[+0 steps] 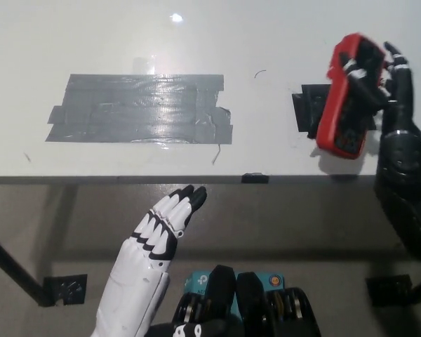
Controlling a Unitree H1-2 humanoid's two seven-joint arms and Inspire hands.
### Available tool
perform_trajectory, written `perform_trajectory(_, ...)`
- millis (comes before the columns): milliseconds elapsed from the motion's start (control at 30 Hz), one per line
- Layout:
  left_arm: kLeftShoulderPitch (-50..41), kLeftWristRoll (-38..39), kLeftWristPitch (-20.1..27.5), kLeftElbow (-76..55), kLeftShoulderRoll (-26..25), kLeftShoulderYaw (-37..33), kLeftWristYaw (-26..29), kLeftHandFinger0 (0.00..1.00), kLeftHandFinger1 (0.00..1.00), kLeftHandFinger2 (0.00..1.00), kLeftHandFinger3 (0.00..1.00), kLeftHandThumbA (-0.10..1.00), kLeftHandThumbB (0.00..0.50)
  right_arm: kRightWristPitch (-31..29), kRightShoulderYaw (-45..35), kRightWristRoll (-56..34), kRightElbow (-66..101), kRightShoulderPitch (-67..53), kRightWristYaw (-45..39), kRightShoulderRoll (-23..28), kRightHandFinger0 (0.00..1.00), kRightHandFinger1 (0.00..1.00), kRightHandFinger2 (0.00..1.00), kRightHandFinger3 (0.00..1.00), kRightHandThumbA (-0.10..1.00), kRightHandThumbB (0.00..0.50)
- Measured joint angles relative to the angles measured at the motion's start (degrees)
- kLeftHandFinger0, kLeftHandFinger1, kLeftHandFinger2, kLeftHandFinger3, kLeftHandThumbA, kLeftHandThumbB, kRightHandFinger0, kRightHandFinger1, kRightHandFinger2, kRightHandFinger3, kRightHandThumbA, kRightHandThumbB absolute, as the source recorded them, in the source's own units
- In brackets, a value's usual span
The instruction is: The robot first picks the multimeter with right hand and then unfolds the black stand on the back of it using left hand
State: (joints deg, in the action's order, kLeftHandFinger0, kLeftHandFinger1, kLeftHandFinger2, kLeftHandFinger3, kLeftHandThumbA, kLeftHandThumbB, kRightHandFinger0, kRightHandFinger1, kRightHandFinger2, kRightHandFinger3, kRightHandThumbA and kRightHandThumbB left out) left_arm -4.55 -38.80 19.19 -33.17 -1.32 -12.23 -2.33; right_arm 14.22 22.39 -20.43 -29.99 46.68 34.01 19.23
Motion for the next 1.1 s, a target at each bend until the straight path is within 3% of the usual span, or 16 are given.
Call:
perform_trajectory(233, -0.2, 0.0, 1.0, 1.1, 0.0, 0.1, 0.3, 1.0, 0.96, 1.0, 1.0, 1.0, 0.199, -0.6, 8.6, 6.6, -12.3, 7.0, -5.2, 0.5, 0.0, 0.4, 0.85, 0.87, -0.1, 0.19)
perform_trajectory(367, -0.3, 0.0, 1.8, 1.4, 0.0, 0.2, 0.5, 1.0, 0.96, 1.0, 1.0, 1.0, 0.195, -1.8, 12.3, 10.4, -18.0, 10.9, -8.5, 0.5, 0.0, 0.43, 0.87, 0.89, -0.1, 0.21)
perform_trajectory(467, -0.3, 0.0, 2.3, 1.4, 0.0, 0.2, 0.5, 1.0, 0.98, 1.0, 1.0, 1.0, 0.195, -3.5, 15.3, 13.9, -23.0, 13.9, -11.1, 0.5, 0.0, 0.39, 0.82, 0.82, -0.1, 0.219)
perform_trajectory(833, -0.3, 0.1, 4.1, 1.2, 0.0, 0.3, 0.5, 1.0, 0.99, 1.0, 1.0, 1.0, 0.191, -11.8, 17.7, 25.0, -32.7, 17.4, -17.6, -1.0, 0.0, 0.48, 0.93, 0.92, -0.1, 0.179)
perform_trajectory(867, -0.3, 0.1, 4.1, 1.2, 0.0, 0.4, 0.5, 1.0, 0.99, 1.0, 1.0, 1.0, 0.19, -12.4, 17.6, 25.6, -33.3, 17.5, -18.1, -1.2, 0.01, 0.47, 0.88, 0.87, -0.1, 0.235)
perform_trajectory(900, -0.3, 0.1, 4.2, 1.2, 0.0, 0.5, 0.5, 1.0, 0.99, 1.0, 1.0, 1.0, 0.192, -13.1, 17.5, 26.2, -34.1, 17.6, -18.5, -1.6, 0.0, 0.46, 0.9, 0.88, -0.1, 0.187)
perform_trajectory(1100, -0.2, 0.2, 4.2, 1.2, 0.0, 0.8, 0.5, 1.0, 0.96, 1.0, 1.0, 1.0, 0.204, -16.2, 16.7, 29.2, -40.1, 17.8, -23.1, -4.6, 0.04, 0.62, 0.97, 0.92, -0.1, 0.177)
